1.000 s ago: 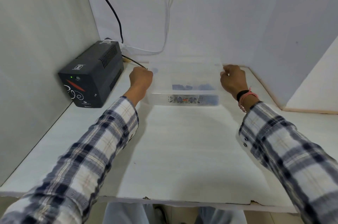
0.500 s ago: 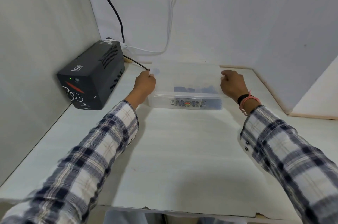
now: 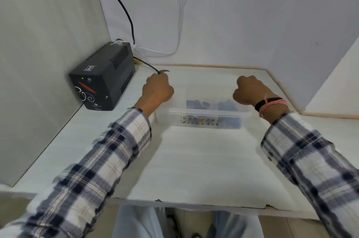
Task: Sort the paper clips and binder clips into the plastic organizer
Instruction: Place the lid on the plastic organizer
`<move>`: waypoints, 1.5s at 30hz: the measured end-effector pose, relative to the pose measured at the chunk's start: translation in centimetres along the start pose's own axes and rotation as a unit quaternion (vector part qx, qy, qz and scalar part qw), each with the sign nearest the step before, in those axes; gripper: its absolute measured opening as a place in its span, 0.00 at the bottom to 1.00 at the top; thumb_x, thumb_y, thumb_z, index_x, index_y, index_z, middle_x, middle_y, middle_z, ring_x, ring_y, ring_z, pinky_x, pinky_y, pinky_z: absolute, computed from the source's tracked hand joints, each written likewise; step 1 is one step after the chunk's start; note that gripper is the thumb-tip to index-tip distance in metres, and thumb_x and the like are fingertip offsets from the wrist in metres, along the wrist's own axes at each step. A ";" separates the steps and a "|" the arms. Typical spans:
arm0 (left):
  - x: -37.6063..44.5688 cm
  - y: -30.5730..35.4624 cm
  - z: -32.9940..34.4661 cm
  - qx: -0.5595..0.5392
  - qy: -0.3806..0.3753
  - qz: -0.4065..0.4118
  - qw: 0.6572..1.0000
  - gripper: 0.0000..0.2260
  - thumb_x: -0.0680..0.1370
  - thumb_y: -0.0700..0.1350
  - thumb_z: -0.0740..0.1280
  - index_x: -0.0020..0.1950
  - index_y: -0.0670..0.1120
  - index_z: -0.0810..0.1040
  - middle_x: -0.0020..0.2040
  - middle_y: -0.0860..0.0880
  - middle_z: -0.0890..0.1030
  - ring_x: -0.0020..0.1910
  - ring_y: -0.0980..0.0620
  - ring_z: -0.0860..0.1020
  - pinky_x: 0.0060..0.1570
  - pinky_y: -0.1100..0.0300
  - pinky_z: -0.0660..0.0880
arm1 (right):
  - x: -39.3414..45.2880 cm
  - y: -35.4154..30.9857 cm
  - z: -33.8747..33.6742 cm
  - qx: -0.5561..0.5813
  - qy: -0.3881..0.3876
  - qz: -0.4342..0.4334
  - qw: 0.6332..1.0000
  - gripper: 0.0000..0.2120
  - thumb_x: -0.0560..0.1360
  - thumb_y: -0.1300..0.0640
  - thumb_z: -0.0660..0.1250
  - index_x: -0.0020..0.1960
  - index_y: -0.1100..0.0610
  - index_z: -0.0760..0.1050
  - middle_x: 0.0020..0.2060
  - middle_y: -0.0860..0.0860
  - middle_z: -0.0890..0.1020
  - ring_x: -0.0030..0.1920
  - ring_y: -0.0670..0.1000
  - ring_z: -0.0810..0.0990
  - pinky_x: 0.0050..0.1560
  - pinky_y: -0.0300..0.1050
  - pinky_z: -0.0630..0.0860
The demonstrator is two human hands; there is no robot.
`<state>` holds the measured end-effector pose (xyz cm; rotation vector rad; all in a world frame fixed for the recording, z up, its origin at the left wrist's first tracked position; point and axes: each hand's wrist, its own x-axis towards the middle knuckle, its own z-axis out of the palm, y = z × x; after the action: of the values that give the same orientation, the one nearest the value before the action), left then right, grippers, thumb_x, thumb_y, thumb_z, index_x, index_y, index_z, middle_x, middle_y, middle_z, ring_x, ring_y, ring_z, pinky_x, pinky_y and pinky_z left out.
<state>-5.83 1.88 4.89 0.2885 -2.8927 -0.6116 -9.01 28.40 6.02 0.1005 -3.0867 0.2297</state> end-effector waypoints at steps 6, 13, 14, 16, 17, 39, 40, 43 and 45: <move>-1.0 1.6 2.5 0.076 -0.099 0.134 0.983 0.32 0.85 0.62 0.49 0.82 0.43 0.58 0.84 0.42 0.51 0.83 0.41 0.48 0.79 0.39 0.49 | -0.3 -0.9 1.9 0.022 -0.009 -0.146 0.989 0.29 0.85 0.42 0.49 0.73 0.64 0.65 0.74 0.64 0.67 0.76 0.63 0.63 0.74 0.64 0.61; -1.5 0.6 3.8 0.113 -0.114 0.127 0.979 0.37 0.81 0.70 0.44 0.85 0.51 0.46 0.85 0.49 0.43 0.83 0.48 0.41 0.80 0.46 0.39 | -0.6 0.0 4.5 0.007 -0.027 -0.150 0.988 0.38 0.83 0.34 0.40 0.81 0.60 0.53 0.81 0.59 0.54 0.82 0.56 0.49 0.80 0.53 0.45; -1.4 0.6 4.0 0.115 -0.113 0.126 0.979 0.37 0.81 0.70 0.44 0.85 0.51 0.46 0.85 0.49 0.43 0.83 0.48 0.41 0.80 0.46 0.40 | -0.6 -0.1 4.5 0.009 -0.035 -0.145 0.989 0.39 0.82 0.34 0.41 0.82 0.60 0.51 0.82 0.59 0.52 0.82 0.56 0.48 0.80 0.52 0.45; -1.1 0.6 4.2 0.116 -0.118 0.122 0.979 0.36 0.81 0.70 0.45 0.85 0.52 0.47 0.85 0.50 0.43 0.83 0.49 0.41 0.81 0.46 0.40 | -0.5 -0.3 4.5 0.002 -0.053 -0.145 0.988 0.40 0.82 0.33 0.41 0.82 0.60 0.48 0.82 0.58 0.49 0.82 0.56 0.46 0.80 0.52 0.44; -1.0 0.6 4.2 0.118 -0.123 0.120 0.978 0.36 0.81 0.70 0.45 0.85 0.52 0.47 0.85 0.50 0.44 0.83 0.48 0.42 0.81 0.47 0.40 | -0.4 -0.4 4.4 -0.008 -0.065 -0.146 0.987 0.40 0.81 0.32 0.41 0.82 0.60 0.48 0.82 0.58 0.49 0.82 0.56 0.46 0.80 0.52 0.45; 0.6 1.2 3.9 0.096 -0.091 0.149 0.980 0.34 0.84 0.65 0.48 0.84 0.45 0.53 0.85 0.45 0.50 0.84 0.47 0.46 0.80 0.45 0.43 | 0.1 -1.4 4.5 0.045 -0.016 -0.166 0.985 0.34 0.84 0.39 0.43 0.80 0.64 0.55 0.80 0.61 0.57 0.81 0.57 0.52 0.80 0.58 0.47; 0.4 1.1 4.2 0.103 -0.096 0.153 0.978 0.34 0.84 0.65 0.47 0.84 0.45 0.52 0.85 0.46 0.49 0.84 0.48 0.45 0.80 0.46 0.42 | -0.3 -1.4 4.8 0.035 -0.031 -0.168 0.985 0.35 0.84 0.38 0.41 0.81 0.63 0.53 0.81 0.60 0.54 0.82 0.56 0.50 0.80 0.56 0.45; 0.2 1.0 4.3 0.088 -0.101 0.144 0.980 0.35 0.83 0.66 0.47 0.84 0.47 0.52 0.85 0.47 0.48 0.84 0.49 0.45 0.80 0.48 0.42 | -0.5 -1.4 4.9 0.035 -0.050 -0.149 0.987 0.37 0.83 0.37 0.40 0.82 0.61 0.48 0.82 0.58 0.50 0.82 0.55 0.46 0.80 0.55 0.43; 0.1 1.0 4.0 0.064 -0.101 0.137 0.983 0.35 0.83 0.67 0.49 0.84 0.47 0.54 0.85 0.48 0.50 0.84 0.50 0.47 0.81 0.48 0.43 | -0.4 -1.4 4.7 0.042 -0.050 -0.153 0.986 0.37 0.83 0.37 0.41 0.82 0.62 0.51 0.82 0.59 0.52 0.82 0.56 0.47 0.80 0.56 0.44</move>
<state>-6.89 4.27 1.69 -0.1651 -3.0913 -0.4305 -8.66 26.32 1.55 0.6011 -3.1004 0.3485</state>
